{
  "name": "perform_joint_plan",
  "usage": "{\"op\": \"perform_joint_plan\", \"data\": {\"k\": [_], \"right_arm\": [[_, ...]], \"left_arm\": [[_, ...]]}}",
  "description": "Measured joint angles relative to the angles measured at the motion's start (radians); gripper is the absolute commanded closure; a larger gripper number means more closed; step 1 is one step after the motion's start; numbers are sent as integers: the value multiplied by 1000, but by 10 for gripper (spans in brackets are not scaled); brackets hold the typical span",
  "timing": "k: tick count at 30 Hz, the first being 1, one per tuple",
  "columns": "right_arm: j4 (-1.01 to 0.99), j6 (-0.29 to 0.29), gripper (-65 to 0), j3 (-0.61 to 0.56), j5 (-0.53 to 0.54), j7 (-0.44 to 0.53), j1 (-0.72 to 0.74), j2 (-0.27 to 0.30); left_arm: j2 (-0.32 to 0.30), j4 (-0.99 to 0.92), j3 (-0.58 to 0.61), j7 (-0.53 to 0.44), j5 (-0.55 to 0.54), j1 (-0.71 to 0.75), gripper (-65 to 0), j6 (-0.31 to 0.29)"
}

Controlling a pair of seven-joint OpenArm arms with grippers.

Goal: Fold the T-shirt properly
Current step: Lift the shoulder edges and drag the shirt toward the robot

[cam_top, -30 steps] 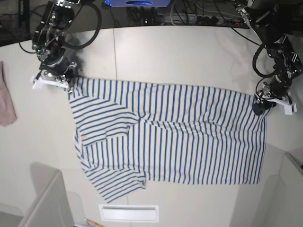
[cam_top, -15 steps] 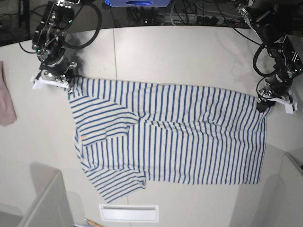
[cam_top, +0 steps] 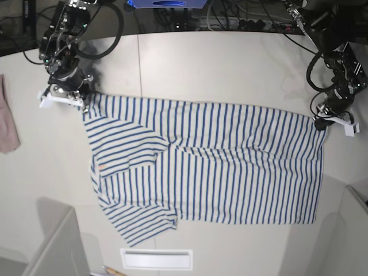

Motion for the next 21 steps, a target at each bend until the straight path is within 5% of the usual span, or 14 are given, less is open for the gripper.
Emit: {"op": "perform_joint_plan", "data": {"k": [21], "right_arm": [[52, 1, 0, 0, 3, -54, -54, -2]], "left_arm": [[2, 293, -202, 206, 3, 269, 0, 0]]}}
